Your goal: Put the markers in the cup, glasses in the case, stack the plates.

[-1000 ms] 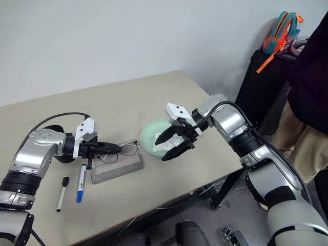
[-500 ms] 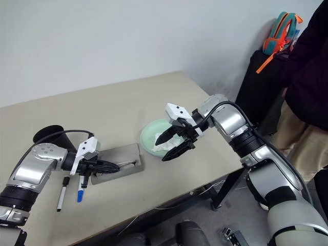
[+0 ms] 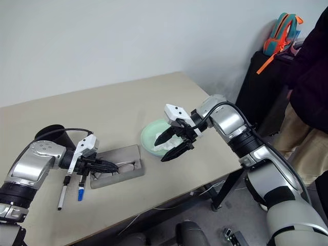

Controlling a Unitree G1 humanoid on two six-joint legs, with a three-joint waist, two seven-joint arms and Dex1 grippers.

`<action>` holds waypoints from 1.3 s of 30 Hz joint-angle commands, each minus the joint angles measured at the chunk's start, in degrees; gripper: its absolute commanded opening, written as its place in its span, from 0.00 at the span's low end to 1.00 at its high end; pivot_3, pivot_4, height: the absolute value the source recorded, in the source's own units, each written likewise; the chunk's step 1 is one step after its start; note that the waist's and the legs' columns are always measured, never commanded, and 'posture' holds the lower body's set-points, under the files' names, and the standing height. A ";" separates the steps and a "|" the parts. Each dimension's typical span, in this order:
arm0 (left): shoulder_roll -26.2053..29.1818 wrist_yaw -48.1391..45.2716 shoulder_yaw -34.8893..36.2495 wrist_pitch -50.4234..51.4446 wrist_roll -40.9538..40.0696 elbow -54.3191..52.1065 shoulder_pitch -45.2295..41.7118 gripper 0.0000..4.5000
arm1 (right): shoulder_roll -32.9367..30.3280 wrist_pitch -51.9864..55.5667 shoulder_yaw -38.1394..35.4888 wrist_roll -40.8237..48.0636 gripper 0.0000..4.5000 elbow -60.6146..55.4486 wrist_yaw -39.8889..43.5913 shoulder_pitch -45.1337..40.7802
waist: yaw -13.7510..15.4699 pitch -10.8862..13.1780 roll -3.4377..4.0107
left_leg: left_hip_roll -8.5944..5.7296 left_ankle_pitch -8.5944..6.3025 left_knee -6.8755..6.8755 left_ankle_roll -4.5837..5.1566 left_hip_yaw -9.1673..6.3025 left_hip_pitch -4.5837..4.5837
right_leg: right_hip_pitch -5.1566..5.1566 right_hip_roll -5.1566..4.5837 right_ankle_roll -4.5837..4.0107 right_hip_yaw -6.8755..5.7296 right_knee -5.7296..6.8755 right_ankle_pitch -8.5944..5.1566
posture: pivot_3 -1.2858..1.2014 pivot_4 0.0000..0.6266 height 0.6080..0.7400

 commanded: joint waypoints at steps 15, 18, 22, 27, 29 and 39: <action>-0.95 3.51 5.82 2.81 -4.02 -1.34 -9.06 0.59 | 0.95 -1.46 -2.54 -1.02 0.72 -0.30 0.22 -0.36 | 0.01 0.00 -0.04 | -0.09 0.02 0.03 0.04 -0.07 -0.02 | 0.02 0.00 0.00 0.08 0.03 0.00 | 0.52 0.00 0.99; -1.57 5.47 5.95 1.81 -3.06 0.73 -9.72 0.38 | 1.30 -1.46 -2.86 -1.23 0.72 -0.19 0.22 -0.37 | -0.05 0.00 -0.04 | -0.12 0.02 0.03 0.04 -0.07 -0.02 | 0.02 -0.01 0.01 0.13 0.03 0.00 | 0.52 0.00 0.99; -2.93 9.80 4.79 -1.69 0.42 4.66 -9.52 0.07 | 1.54 -1.46 -3.20 -1.50 0.72 -0.18 0.22 -0.29 | -0.04 0.00 -0.04 | -0.13 0.02 0.03 0.04 -0.06 -0.01 | 0.02 -0.01 0.01 0.16 0.04 0.01 | 0.52 0.00 0.99; -5.78 17.30 3.17 -6.89 6.38 10.43 -9.50 0.02 | 2.14 -1.26 -3.86 -2.14 0.72 -0.20 0.22 -0.09 | 0.02 -0.02 -0.05 | -0.16 0.05 0.04 0.07 -0.09 -0.01 | 0.05 -0.01 0.01 0.17 0.07 0.01 | 0.52 0.00 0.99; -6.10 19.82 2.12 -9.52 9.17 11.80 -8.79 0.02 | 2.11 -0.96 -3.96 -2.02 0.72 -0.67 0.22 0.16 | 0.03 -0.02 -0.07 | -0.17 0.05 0.05 0.07 -0.10 -0.04 | 0.05 -0.01 0.02 0.17 0.06 0.01 | 0.52 0.00 0.99; -6.18 20.63 0.38 -10.52 12.14 11.88 -6.74 0.02 | 2.41 -0.43 -4.40 -2.28 0.72 -1.45 0.22 0.80 | 0.01 -0.03 -0.09 | -0.21 0.04 0.05 0.07 -0.08 -0.03 | 0.05 -0.06 0.02 0.21 0.06 0.01 | 0.52 0.00 0.99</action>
